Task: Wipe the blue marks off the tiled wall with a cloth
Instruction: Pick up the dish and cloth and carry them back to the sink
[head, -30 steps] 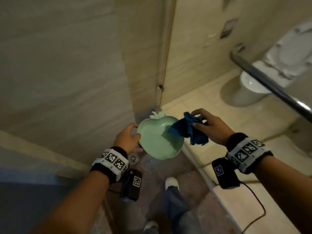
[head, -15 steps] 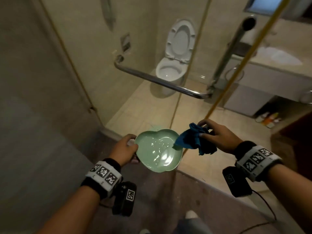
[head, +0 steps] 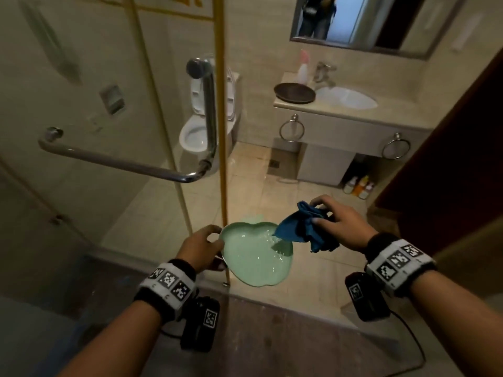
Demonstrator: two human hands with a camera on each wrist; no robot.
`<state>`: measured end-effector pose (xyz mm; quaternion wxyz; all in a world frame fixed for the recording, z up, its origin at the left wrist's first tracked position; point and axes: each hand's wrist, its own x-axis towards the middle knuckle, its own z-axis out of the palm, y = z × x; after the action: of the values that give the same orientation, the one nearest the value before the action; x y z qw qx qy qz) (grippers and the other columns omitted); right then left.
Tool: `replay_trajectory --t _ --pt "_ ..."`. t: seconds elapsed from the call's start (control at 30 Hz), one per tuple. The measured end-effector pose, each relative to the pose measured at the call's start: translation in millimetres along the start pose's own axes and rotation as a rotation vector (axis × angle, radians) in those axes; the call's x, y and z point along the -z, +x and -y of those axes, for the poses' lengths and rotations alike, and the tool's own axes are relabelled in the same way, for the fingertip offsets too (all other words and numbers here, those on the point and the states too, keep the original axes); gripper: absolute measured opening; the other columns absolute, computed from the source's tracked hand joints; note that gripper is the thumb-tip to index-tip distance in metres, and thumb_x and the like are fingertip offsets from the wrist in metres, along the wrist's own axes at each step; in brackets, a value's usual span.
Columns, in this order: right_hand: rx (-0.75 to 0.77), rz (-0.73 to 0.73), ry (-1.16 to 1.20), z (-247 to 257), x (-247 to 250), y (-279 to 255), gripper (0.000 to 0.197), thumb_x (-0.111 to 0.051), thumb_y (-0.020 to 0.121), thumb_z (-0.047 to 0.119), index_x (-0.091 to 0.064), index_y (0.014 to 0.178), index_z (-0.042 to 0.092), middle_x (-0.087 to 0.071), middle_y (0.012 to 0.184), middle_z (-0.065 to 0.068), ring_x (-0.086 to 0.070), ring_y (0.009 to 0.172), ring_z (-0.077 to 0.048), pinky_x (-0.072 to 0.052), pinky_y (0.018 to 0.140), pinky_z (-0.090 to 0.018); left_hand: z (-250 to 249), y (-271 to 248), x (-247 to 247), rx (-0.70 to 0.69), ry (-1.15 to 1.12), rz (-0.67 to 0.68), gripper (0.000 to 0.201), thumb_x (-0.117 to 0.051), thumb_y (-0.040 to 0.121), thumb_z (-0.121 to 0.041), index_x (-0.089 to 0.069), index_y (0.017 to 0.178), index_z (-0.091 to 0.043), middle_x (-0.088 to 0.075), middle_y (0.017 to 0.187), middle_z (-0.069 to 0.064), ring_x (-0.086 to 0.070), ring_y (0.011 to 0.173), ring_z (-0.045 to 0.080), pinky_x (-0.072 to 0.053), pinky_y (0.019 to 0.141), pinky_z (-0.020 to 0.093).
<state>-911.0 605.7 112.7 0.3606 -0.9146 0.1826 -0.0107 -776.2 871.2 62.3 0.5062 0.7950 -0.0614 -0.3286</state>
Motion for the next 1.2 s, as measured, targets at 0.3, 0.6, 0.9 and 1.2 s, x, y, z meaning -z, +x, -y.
replay_trajectory --t 0.3,0.6,0.9,1.2 --pt "-0.023 -0.079 0.042 -83 87 22 0.022 -0.059 0.092 0.019 -0.049 0.107 0.031 -0.061 0.103 -0.002 -0.064 0.08 -0.019 -0.055 0.062 -0.03 -82 50 -119 -0.035 -0.03 0.015 0.024 -0.052 0.093 -0.005 -0.056 0.114 -0.015 -0.065 0.075 0.013 -0.064 0.049 0.024 -0.059 0.055 0.034" --pt "-0.058 -0.171 0.077 -135 133 76 0.021 -0.059 0.092 0.019 -0.049 0.11 0.027 -0.059 0.107 -0.005 -0.061 0.074 -0.01 -0.049 0.052 -0.022 -154 114 -170 -0.07 -0.04 0.05 0.023 -0.05 0.092 -0.004 -0.057 0.113 -0.012 -0.064 0.077 0.015 -0.066 0.057 0.028 -0.06 0.066 0.041" --pt "-0.073 -0.238 0.051 -165 184 206 0.028 -0.059 0.092 0.016 -0.052 0.119 0.016 -0.057 0.106 0.002 -0.058 0.088 -0.014 -0.046 0.064 -0.018 -228 242 -192 -0.096 -0.043 0.062 0.024 -0.048 0.093 -0.003 -0.057 0.112 -0.014 -0.062 0.081 0.014 -0.068 0.064 0.031 -0.06 0.063 0.039" --pt "-0.097 -0.307 0.071 -167 241 339 0.023 -0.058 0.093 0.018 -0.051 0.116 0.019 -0.061 0.097 -0.001 -0.058 0.077 -0.013 -0.043 0.056 -0.018 -325 365 -185 -0.13 -0.027 0.036 0.027 -0.046 0.092 -0.001 -0.056 0.116 -0.011 -0.06 0.077 0.015 -0.064 0.056 0.027 -0.057 0.049 0.031"
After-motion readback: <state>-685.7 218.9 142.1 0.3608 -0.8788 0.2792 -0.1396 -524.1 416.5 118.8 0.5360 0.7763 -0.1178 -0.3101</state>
